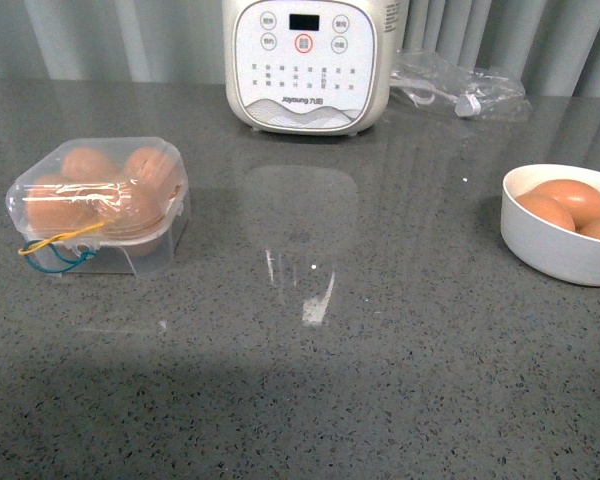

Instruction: Put egg into box

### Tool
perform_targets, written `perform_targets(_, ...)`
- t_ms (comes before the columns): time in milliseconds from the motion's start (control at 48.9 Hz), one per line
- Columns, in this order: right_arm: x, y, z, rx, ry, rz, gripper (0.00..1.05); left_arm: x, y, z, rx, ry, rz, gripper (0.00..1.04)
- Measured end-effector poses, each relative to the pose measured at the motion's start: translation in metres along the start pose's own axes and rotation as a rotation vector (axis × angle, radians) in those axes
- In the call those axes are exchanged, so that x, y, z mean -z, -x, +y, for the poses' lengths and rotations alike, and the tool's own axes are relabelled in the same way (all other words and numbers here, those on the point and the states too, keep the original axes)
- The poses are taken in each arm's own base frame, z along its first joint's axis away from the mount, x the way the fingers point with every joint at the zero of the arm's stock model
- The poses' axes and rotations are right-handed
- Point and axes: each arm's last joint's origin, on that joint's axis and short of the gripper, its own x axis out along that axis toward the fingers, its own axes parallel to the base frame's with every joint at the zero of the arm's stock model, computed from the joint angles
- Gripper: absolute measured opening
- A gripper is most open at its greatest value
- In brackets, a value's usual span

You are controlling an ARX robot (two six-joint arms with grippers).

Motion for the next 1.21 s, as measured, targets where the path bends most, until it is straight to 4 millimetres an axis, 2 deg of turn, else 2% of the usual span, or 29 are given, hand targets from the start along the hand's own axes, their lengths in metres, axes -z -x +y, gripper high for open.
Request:
perform_targets(184, 0.000, 0.000, 0.000, 0.000, 0.000, 0.000, 0.98, 0.003, 0.012, 0.000, 0.000, 0.000, 0.007, 0.04)
perform_targets(409, 0.000, 0.000, 0.000, 0.000, 0.000, 0.000, 0.98, 0.003, 0.012, 0.000, 0.000, 0.001, 0.007, 0.04)
perform_targets(471, 0.000, 0.000, 0.000, 0.000, 0.000, 0.000, 0.98, 0.003, 0.012, 0.000, 0.000, 0.000, 0.006, 0.14)
perform_targets(553, 0.000, 0.000, 0.000, 0.000, 0.000, 0.000, 0.98, 0.003, 0.012, 0.000, 0.000, 0.000, 0.006, 0.32)
perform_targets(635, 0.000, 0.000, 0.000, 0.000, 0.000, 0.000, 0.98, 0.003, 0.012, 0.000, 0.000, 0.000, 0.006, 0.44)
perform_targets(901, 0.000, 0.000, 0.000, 0.000, 0.000, 0.000, 0.98, 0.003, 0.012, 0.000, 0.000, 0.000, 0.006, 0.99)
perform_targets(1208, 0.000, 0.000, 0.000, 0.000, 0.000, 0.000, 0.98, 0.003, 0.012, 0.000, 0.000, 0.000, 0.006, 0.98)
